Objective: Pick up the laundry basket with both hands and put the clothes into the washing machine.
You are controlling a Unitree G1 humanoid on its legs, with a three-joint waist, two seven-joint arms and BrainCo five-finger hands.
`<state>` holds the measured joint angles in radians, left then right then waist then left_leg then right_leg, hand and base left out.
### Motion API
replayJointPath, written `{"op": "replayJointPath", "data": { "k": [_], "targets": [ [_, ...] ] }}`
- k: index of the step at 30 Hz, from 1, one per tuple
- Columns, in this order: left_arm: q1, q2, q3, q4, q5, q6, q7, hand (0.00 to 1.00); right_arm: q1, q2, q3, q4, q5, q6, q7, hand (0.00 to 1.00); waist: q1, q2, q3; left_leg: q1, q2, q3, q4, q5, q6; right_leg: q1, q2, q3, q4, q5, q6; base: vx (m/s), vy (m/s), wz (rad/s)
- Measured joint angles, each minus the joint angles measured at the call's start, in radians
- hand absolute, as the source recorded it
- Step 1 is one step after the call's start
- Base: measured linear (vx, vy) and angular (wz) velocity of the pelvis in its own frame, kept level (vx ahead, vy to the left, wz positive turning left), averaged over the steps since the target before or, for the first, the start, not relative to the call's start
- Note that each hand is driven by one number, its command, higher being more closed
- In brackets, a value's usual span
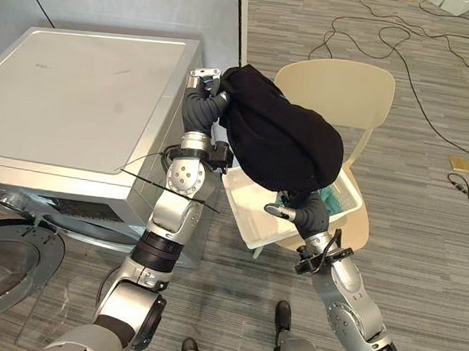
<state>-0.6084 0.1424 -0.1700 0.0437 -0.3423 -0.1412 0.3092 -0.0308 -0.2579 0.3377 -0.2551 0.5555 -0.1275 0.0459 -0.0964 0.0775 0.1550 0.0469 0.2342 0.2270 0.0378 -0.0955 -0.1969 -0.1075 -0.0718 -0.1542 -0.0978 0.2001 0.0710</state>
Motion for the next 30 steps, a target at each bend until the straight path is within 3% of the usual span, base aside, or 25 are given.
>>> {"op": "replayJointPath", "data": {
  "k": [2,6,10,18,26,30],
  "targets": [
    [-0.011,0.007,0.033,0.0,0.0,0.0,0.001,1.0,0.038,0.008,-0.051,0.0,0.0,0.001,0.002,0.0,0.0,0.0,0.0,0.001,0.0,0.0,-0.001,0.0,0.0,0.0,0.0,0.001,0.0,0.0,0.0,0.0,0.0,0.0],
    [-0.063,0.095,0.108,-0.001,0.0,0.0,-0.002,1.0,0.188,0.014,-0.231,0.003,0.045,0.004,0.025,0.0,-0.005,0.0,0.0,0.001,0.0,0.0,-0.002,0.0,0.0,0.0,0.0,0.0,0.0,0.0,0.0,0.0,0.0,0.0],
    [-0.094,0.161,0.189,-0.006,-0.001,-0.012,-0.006,1.0,0.262,0.015,-0.369,0.106,0.063,0.021,0.062,0.0,-0.029,0.002,-0.001,0.004,-0.001,0.001,-0.002,0.0,0.0,0.002,0.0,0.002,0.0,0.0,0.0,0.0,0.0,0.0],
    [-0.098,0.164,0.186,-0.002,-0.013,-0.02,-0.05,1.0,0.256,0.048,-0.46,0.356,0.149,0.028,0.114,0.0,-0.031,0.0,-0.005,0.01,-0.005,0.008,-0.002,-0.001,0.001,0.009,-0.004,0.017,-0.001,0.0,0.0,-0.01,-0.001,-0.04],
    [-0.094,0.163,0.186,0.001,-0.044,-0.023,-0.068,1.0,0.219,0.091,-0.487,0.635,0.153,0.029,0.097,0.0,-0.026,-0.015,-0.035,0.003,-0.009,-0.006,0.0,0.002,0.005,0.013,-0.01,0.012,-0.001,0.001,0.0,0.0,0.0,0.05],
    [-0.027,0.137,0.238,-0.051,-0.077,-0.035,-0.068,1.0,0.168,0.095,-0.482,0.766,0.141,0.047,0.083,0.0,-0.018,-0.015,-0.051,-0.006,-0.009,-0.012,0.013,0.003,0.007,0.016,-0.012,0.006,-0.001,0.001,0.0,0.0,-0.001,0.07]
  ]
}}
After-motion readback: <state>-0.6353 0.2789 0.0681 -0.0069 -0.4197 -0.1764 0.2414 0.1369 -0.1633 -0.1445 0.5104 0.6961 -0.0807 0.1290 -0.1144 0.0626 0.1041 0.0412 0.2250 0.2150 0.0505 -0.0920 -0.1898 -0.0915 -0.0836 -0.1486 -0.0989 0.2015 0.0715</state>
